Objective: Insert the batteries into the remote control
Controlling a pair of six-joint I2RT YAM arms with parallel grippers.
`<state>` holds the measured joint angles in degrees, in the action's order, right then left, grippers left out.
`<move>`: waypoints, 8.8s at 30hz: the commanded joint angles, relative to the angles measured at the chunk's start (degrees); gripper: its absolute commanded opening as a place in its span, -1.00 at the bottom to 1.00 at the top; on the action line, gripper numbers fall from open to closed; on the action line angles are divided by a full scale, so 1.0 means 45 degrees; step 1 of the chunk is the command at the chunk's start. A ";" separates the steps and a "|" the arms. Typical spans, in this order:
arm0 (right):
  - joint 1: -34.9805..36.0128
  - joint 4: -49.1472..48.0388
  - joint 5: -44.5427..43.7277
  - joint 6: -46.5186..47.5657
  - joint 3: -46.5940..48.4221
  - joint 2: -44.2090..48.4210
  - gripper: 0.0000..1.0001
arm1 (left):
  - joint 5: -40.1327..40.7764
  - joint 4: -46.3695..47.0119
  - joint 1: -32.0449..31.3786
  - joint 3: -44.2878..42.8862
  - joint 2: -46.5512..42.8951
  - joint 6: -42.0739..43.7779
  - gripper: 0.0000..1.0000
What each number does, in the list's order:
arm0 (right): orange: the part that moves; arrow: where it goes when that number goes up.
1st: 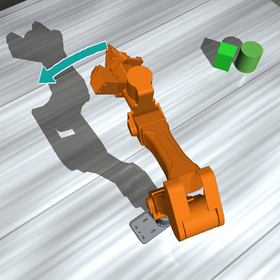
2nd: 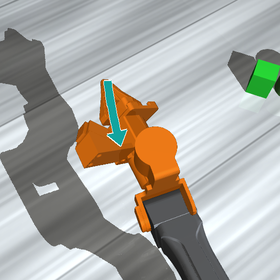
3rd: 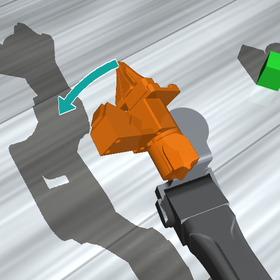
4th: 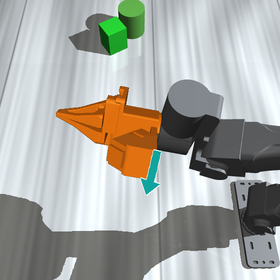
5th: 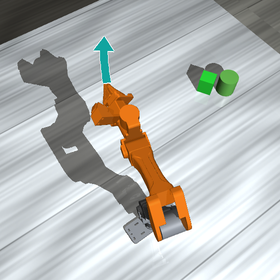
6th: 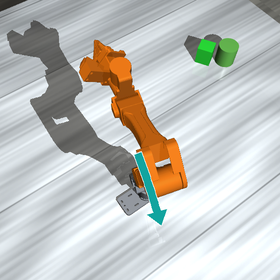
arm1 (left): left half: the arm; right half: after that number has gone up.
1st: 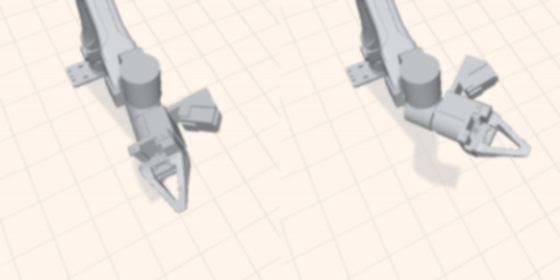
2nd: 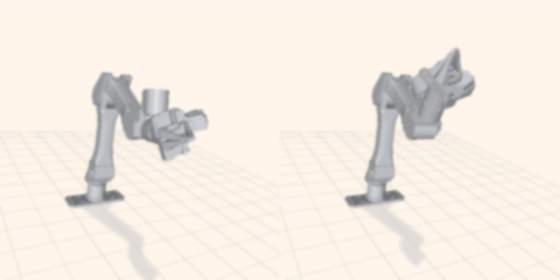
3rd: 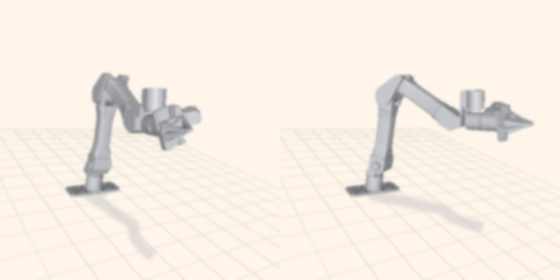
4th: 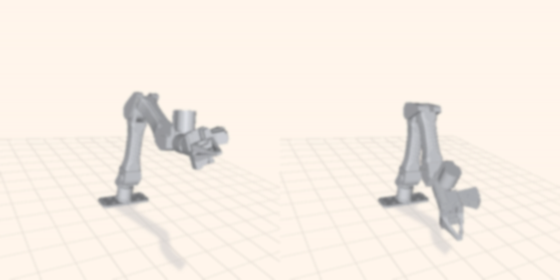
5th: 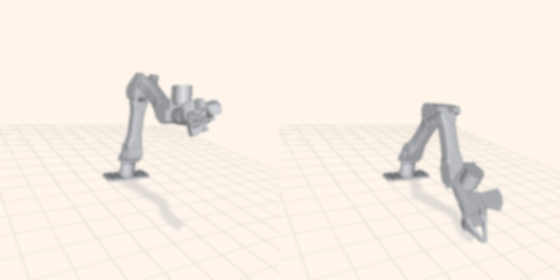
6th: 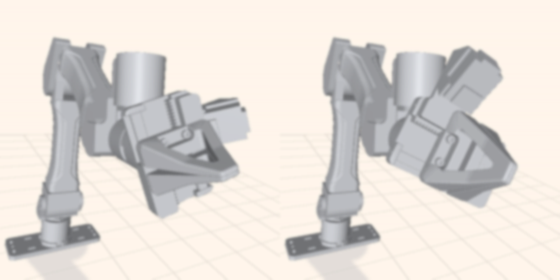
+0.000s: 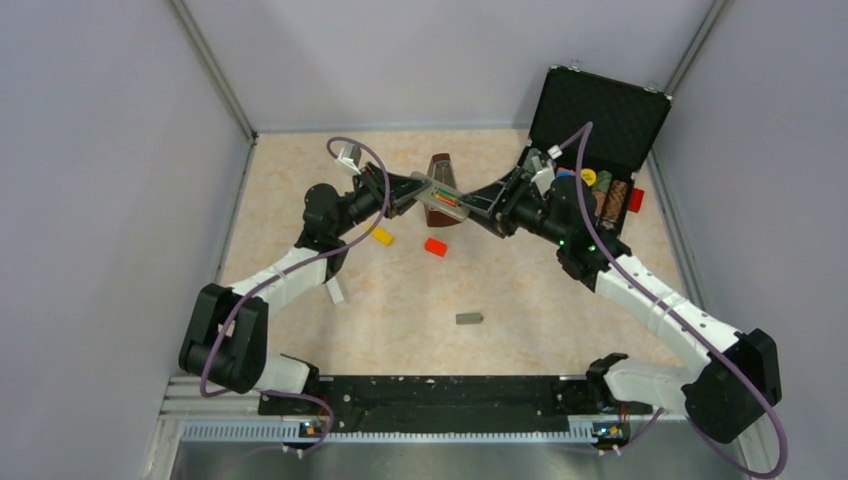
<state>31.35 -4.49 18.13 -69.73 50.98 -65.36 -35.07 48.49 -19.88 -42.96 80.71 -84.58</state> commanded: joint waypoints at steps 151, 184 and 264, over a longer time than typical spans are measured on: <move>-0.0359 0.1169 0.2359 0.2154 -0.1111 0.0503 -1.00 | 0.0224 0.0788 0.1028 0.4315 -0.3551 0.4827 -1.00; -0.0243 0.1339 0.2687 0.1866 -0.0975 0.0063 -1.00 | 0.1858 0.0814 -0.1207 0.2655 -0.2270 0.5459 -1.00; -0.0327 0.1818 0.2564 0.2129 -0.0588 -0.1082 -1.00 | 0.1370 0.0983 -0.1725 0.2407 -0.1849 0.4669 -1.00</move>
<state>30.20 3.40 29.89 -61.91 45.23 -69.58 -26.02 47.22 -26.09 -28.51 72.55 -61.28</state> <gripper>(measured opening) 0.004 0.318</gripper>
